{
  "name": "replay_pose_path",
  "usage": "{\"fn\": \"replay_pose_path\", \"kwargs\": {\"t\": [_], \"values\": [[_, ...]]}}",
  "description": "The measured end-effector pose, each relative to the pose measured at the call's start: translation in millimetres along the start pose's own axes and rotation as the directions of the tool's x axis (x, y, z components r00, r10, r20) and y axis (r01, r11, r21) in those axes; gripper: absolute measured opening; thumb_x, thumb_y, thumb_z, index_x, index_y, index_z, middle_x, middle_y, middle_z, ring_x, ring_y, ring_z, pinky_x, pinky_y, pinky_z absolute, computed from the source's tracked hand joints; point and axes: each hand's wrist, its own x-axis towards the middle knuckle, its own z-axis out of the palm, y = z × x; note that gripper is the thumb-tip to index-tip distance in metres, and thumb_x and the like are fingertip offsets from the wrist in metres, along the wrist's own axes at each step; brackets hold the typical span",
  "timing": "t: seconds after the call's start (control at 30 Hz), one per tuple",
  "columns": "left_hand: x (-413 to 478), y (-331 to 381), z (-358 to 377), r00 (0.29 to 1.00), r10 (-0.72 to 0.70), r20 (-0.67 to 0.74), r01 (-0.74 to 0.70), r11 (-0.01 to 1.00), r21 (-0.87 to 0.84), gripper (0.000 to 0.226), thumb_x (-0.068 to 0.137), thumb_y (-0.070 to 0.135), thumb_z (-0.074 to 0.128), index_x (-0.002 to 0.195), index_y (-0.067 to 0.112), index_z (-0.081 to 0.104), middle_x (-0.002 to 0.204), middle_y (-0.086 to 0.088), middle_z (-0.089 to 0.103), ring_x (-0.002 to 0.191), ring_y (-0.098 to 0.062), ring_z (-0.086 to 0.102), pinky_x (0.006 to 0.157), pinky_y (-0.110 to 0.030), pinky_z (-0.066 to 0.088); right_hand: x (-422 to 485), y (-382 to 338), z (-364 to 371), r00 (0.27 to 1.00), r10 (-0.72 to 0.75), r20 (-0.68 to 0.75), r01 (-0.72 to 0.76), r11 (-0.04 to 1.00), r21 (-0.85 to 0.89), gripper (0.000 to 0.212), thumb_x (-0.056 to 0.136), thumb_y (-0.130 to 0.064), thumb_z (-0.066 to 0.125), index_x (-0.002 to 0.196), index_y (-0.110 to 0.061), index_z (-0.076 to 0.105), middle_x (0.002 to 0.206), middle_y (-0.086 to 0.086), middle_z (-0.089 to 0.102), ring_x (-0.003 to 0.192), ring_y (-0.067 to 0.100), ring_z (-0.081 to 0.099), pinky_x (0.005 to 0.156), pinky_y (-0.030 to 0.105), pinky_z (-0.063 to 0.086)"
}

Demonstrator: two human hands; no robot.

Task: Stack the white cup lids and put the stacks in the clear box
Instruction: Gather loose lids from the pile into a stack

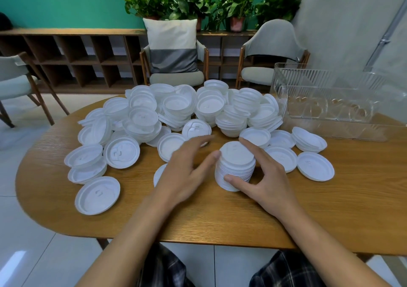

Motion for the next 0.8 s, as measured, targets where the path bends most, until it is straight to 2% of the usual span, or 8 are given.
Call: {"fn": "replay_pose_path", "kwargs": {"t": [0.07,0.13,0.2,0.4,0.5,0.57,0.7,0.8], "values": [[-5,-18,-8,0.985,0.041,-0.170,-0.008,0.982,0.190,0.030,0.100,0.040,0.068,0.125,0.025,0.070,0.123,0.013,0.069,0.116,-0.007,0.063,0.093,-0.025,0.049,0,0,0,1.000,0.009,0.000,-0.009,1.000,-0.001,0.088,0.073,-0.060,0.083,0.152,-0.045,0.045,0.140,-0.041,0.045,0.132,-0.024,0.037,0.101,-0.003,0.029],[-9,-31,-14,0.976,0.065,-0.208,0.008,0.944,0.329,0.021,0.096,0.032,0.073,0.113,0.020,0.075,0.113,0.009,0.071,0.107,-0.013,0.065,0.089,-0.033,0.052,0,-1,-1,1.000,0.017,0.003,-0.017,1.000,0.005,0.088,0.073,-0.060,0.083,0.151,-0.046,0.045,0.139,-0.042,0.044,0.131,-0.025,0.036,0.100,-0.003,0.028],[-12,-35,-16,0.980,0.044,-0.193,0.034,0.922,0.385,0.021,0.093,0.028,0.076,0.112,0.020,0.076,0.108,0.008,0.072,0.102,-0.014,0.067,0.084,-0.035,0.054,1,-2,-1,1.000,0.023,0.006,-0.023,1.000,0.006,0.088,0.073,-0.061,0.082,0.151,-0.047,0.045,0.140,-0.041,0.045,0.132,-0.024,0.036,0.101,-0.003,0.029],[-12,-35,-11,0.984,-0.008,-0.178,0.064,0.948,0.313,0.031,0.087,0.009,0.079,0.117,0.019,0.075,0.105,0.007,0.076,0.094,-0.011,0.069,0.082,-0.032,0.056,0,-3,-1,0.999,0.034,0.011,-0.034,0.999,-0.002,0.087,0.074,-0.061,0.082,0.151,-0.046,0.045,0.139,-0.042,0.045,0.132,-0.024,0.036,0.101,-0.003,0.029],[-12,-32,-11,0.992,-0.049,-0.115,0.080,0.957,0.279,0.038,0.088,0.003,0.078,0.121,0.021,0.075,0.107,0.009,0.077,0.090,0.000,0.065,0.080,-0.004,0.044,0,-2,-1,0.999,0.040,0.011,-0.040,0.999,-0.005,0.087,0.074,-0.060,0.083,0.151,-0.047,0.044,0.139,-0.042,0.045,0.132,-0.024,0.036,0.101,-0.003,0.029],[-11,-30,-9,0.996,-0.059,-0.070,0.076,0.959,0.273,0.039,0.088,0.003,0.078,0.121,0.024,0.076,0.105,0.008,0.077,0.088,0.005,0.062,0.079,0.004,0.039,0,-2,-1,0.999,0.040,0.010,-0.040,0.999,-0.013,0.086,0.074,-0.060,0.083,0.150,-0.048,0.044,0.138,-0.043,0.045,0.132,-0.025,0.036,0.100,-0.003,0.029],[-6,-25,-6,0.996,-0.024,-0.084,0.042,0.973,0.226,0.036,0.086,0.004,0.083,0.114,0.025,0.078,0.095,0.010,0.077,0.088,-0.001,0.069,0.077,0.001,0.041,1,-1,-1,0.999,0.046,0.015,-0.045,0.999,-0.030,0.087,0.074,-0.064,0.081,0.150,-0.050,0.043,0.140,-0.042,0.044,0.132,-0.024,0.035,0.100,-0.002,0.029],[-2,-22,-3,0.996,0.005,-0.087,0.013,0.979,0.202,0.034,0.083,0.005,0.086,0.110,0.023,0.079,0.090,0.012,0.073,0.085,-0.004,0.067,0.077,-0.009,0.045,1,0,-1,0.999,0.045,0.014,-0.044,0.999,-0.030,0.087,0.074,-0.063,0.082,0.151,-0.049,0.043,0.141,-0.041,0.044,0.133,-0.023,0.035,0.101,-0.002,0.028]]}}
